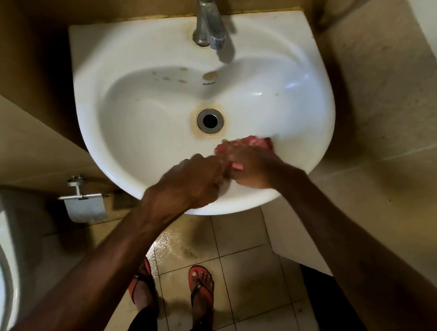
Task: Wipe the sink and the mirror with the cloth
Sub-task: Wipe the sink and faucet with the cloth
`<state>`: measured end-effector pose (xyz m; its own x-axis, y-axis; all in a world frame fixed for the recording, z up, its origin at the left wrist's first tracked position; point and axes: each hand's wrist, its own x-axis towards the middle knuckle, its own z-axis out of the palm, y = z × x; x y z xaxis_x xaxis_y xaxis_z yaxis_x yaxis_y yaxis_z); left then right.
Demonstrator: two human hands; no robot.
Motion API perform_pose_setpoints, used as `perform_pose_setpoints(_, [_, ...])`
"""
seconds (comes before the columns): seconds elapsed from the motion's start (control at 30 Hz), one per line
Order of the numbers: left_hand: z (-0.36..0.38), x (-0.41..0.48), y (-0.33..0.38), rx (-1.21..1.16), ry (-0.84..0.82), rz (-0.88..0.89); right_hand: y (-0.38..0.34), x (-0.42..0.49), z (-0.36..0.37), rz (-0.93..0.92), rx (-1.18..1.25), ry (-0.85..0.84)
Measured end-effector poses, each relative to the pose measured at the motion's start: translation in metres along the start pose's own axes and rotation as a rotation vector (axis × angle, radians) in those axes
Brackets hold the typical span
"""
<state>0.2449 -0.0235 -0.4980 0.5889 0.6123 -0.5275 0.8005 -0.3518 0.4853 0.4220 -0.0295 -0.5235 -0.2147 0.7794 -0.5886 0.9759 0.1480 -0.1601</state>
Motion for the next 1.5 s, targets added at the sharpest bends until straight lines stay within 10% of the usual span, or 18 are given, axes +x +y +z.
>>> perform_pose_setpoints(0.43, [0.02,0.014,0.051,-0.05,0.125,0.006,0.067,-0.041,-0.015,0.403,-0.176,0.357])
perform_pose_setpoints(0.8, [0.028,0.044,0.062,-0.163,0.077,0.175,0.004,-0.075,0.039,0.669,0.527,0.736])
perform_pose_setpoints(1.5, [0.004,0.093,0.074,0.042,-0.202,0.191,0.093,-0.035,-0.007,0.625,0.487,0.747])
